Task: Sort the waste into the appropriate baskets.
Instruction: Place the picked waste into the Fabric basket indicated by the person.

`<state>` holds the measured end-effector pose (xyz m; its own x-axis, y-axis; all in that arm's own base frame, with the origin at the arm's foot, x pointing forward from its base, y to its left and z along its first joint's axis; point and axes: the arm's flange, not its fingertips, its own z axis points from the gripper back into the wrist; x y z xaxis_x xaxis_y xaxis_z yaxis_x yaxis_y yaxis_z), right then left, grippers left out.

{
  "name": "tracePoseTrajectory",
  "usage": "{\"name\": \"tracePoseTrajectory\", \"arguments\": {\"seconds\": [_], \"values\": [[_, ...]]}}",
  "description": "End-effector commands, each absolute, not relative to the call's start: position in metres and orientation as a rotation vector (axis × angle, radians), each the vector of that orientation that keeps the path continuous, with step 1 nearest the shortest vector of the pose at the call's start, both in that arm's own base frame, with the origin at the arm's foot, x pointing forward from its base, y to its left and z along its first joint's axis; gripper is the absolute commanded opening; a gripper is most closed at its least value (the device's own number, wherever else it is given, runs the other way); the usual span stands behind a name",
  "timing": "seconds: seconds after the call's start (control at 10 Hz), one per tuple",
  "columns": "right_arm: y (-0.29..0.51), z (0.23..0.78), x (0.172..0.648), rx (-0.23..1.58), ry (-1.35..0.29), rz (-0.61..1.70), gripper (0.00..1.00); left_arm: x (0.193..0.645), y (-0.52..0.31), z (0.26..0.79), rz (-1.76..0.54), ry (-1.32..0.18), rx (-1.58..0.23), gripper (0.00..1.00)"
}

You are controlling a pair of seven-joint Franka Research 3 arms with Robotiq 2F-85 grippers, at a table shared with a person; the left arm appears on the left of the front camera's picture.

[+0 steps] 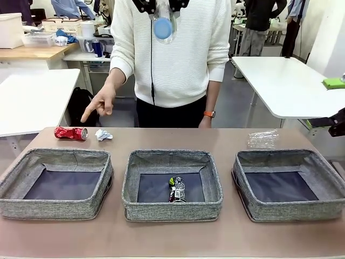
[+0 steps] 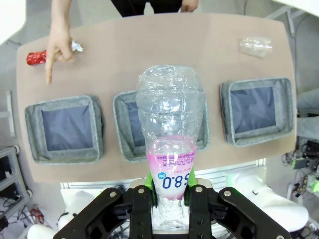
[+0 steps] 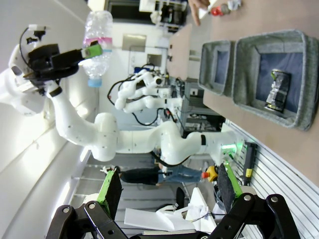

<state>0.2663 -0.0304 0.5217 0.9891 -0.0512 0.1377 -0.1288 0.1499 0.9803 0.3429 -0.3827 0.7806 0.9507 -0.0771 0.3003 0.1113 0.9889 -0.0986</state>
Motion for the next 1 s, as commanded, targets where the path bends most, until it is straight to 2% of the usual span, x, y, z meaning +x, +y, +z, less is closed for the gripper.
{"name": "tracePoseTrajectory", "arguments": {"seconds": [0.0, 0.5, 0.9], "values": [[-0.031, 0.525, 0.266, 1.417, -0.140, 0.057, 1.00, 0.340, -0.378, 0.780, -0.085, -0.308, -0.104, 0.22], [-0.031, 0.525, 0.266, 1.417, -0.140, 0.057, 1.00, 0.343, -0.383, 0.781, -0.096, -0.300, -0.115, 0.22], [-0.031, 0.525, 0.266, 1.417, -0.140, 0.057, 1.00, 0.345, -0.230, 0.708, -0.085, -0.345, -0.101, 0.22]]}}
